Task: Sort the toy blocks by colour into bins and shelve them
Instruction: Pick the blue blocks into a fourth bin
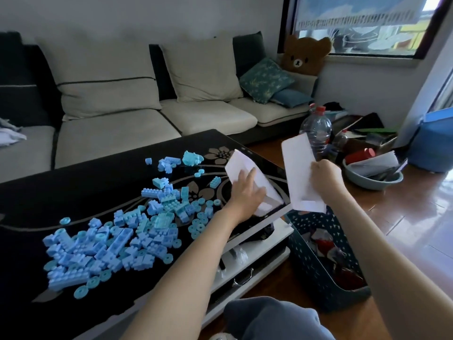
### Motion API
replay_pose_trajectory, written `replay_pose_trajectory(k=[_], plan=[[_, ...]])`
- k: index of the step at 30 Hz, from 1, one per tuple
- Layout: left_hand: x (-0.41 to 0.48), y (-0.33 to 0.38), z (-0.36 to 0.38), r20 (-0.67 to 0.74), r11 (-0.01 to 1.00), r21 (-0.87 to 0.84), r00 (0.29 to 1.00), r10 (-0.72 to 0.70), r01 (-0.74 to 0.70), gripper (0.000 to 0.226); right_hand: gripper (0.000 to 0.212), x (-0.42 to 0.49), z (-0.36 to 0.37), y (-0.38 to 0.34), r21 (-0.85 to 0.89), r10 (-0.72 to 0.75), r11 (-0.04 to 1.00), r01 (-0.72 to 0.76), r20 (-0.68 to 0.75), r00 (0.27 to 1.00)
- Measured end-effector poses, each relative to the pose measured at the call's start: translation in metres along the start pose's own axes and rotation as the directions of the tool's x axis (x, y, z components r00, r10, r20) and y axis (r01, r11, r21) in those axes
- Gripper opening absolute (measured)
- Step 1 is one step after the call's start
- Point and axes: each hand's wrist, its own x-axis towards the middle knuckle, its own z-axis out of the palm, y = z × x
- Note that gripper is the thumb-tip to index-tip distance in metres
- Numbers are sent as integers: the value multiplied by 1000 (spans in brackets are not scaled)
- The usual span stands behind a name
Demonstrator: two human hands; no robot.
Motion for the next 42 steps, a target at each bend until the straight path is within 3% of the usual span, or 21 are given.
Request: replay_pose_trajectory(k=[2,5,7,9,11,12,14,16,20,23,26,28,31,32,34,36,37,42], plan=[[-5,3,4,-63,988,-147,997,-50,40,62,24,-8,4,-11,1,-55,998,55,-70,996],[-13,2,1,-174,991,-102,979,-106,89,63,26,-23,18,-30,-48,-169,985,166,-81,982],[-19,6,-5,-218,985,-138,967,-130,101,50,21,-38,24,-42,-118,-251,964,239,-98,963],[-26,8,-16,-282,987,-148,954,-104,63,24,20,-54,29,-57,-213,-368,916,339,-109,924],[-41,16,-33,-331,981,-191,940,-84,21,26,22,-76,33,-77,-263,-473,858,441,-73,878],[-50,17,-44,-317,960,-280,943,-100,8,34,22,-87,38,-88,-267,-523,828,493,-48,851],[-69,20,-63,-233,820,-572,961,-149,-11,45,22,-108,47,-111,-300,-639,727,618,33,768],[-92,17,-88,-250,710,-705,940,-233,-12,47,21,-131,64,-134,-244,-733,615,750,173,658],[-138,-17,-133,-411,644,-765,778,-475,-10,54,22,-183,104,-171,117,-776,568,814,406,483],[-169,-43,-160,-504,698,-714,654,-564,52,59,31,-204,120,-177,297,-776,538,789,540,326],[-210,-70,-190,-516,724,-670,597,-614,166,68,38,-223,128,-179,389,-750,484,784,647,142],[-237,-86,-205,-510,712,-676,577,-638,190,55,40,-230,140,-181,364,-749,407,838,658,78],[-273,-107,-222,-484,676,-692,533,-694,253,42,26,-250,171,-189,398,-779,279,874,626,-36],[-284,-112,-225,-500,697,-642,515,-696,319,42,21,-257,182,-190,413,-766,265,871,639,-70],[-304,-123,-234,-604,769,-337,502,-619,543,41,21,-273,200,-191,395,-737,224,891,667,-110],[-318,-130,-240,-694,720,37,536,-481,693,30,32,-285,211,-190,333,-722,146,932,680,-129],[-324,-132,-242,-711,681,136,550,-438,719,24,38,-290,216,-190,305,-714,116,945,687,-134],[-340,-149,-249,-712,607,216,549,-438,765,36,39,-324,236,-192,283,-668,-3,959,713,-213]])
